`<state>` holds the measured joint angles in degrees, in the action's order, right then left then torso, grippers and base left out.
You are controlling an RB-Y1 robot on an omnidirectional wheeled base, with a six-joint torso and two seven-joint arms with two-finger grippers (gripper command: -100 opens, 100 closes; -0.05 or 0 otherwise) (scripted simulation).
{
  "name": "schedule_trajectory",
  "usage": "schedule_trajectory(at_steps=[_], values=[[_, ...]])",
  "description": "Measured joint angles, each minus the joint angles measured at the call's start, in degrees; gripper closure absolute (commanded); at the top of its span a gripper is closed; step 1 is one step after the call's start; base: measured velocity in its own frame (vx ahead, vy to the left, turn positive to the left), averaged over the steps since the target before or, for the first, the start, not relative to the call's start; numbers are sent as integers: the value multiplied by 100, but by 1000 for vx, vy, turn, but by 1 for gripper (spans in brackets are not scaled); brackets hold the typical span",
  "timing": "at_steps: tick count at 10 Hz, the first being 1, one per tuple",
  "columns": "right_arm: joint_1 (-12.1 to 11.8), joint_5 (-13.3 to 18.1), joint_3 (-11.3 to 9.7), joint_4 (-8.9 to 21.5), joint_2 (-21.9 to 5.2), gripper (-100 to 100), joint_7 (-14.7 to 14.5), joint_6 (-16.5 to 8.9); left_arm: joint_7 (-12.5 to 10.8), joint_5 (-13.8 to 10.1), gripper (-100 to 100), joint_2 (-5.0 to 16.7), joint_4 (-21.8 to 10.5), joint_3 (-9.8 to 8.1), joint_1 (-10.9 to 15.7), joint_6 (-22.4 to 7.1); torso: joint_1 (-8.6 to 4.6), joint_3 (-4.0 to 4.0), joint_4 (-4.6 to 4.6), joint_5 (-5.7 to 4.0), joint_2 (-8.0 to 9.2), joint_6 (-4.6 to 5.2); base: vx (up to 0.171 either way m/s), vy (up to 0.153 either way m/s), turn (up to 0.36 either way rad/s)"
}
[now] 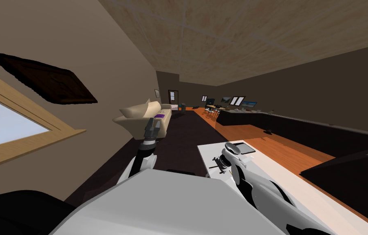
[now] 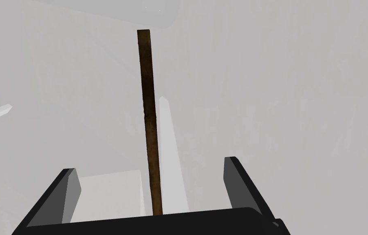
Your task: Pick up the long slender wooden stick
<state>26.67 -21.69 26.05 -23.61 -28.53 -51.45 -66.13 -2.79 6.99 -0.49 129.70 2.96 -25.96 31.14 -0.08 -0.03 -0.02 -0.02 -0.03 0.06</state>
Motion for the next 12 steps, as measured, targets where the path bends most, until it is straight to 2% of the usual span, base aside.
schedule_trajectory(at_steps=[3, 4, 5, 7, 9, 10, 11, 12], values=[[124, -23, 27, 266, -38, -100, -36, 9, 0, 0, 0, 0, 0, 0, 0, 0, 2, 1, 1, 1, 2, 0, 7, -15, 5], [128, -24, 29, 275, -39, 0, -38, 6, 0, 0, 0, 0, 0, 0, 0, 0, 5, 2, 1, 1, 4, 0, 0, 0, 0], [127, -24, 29, 274, -39, -100, -37, 7, 0, 0, 0, 0, 0, 0, 0, 0, 9, 3, 1, 2, 5, 0, 6, -36, 20], [-13, -9, -8, 78, 119, -100, 72, 34, 0, 0, 0, 0, 0, 0, 0, 0, -4, 2, 1, -1, 4, 0, 7, -32, 10], [42, -10, -26, 305, 150, -100, 60, 221, 0, 0, 0, 0, 0, 0, 0, 0, -1, 2, 0, -1, 3, 0, 10, -37, 18], [166, -19, -39, 673, 144, -100, 17, 458, 0, 0, 0, 0, 0, 0, 0, 0, -5, 1, 0, -1, 1, 0, 7, -33, 10], [112, -10, -53, 598, 197, -100, 44, 496, 0, 0, 0, 0, 0, 0, 0, 0, -2, 2, 1, -1, 3, 1, 1, -12, -4], [34, -4, -59, 417, 239, -100, 94, 422, 0, 0, 0, 0, 0, 0, 0, 0, 4, 3, 1, 1, 5, 1, 0, 0, 0]])
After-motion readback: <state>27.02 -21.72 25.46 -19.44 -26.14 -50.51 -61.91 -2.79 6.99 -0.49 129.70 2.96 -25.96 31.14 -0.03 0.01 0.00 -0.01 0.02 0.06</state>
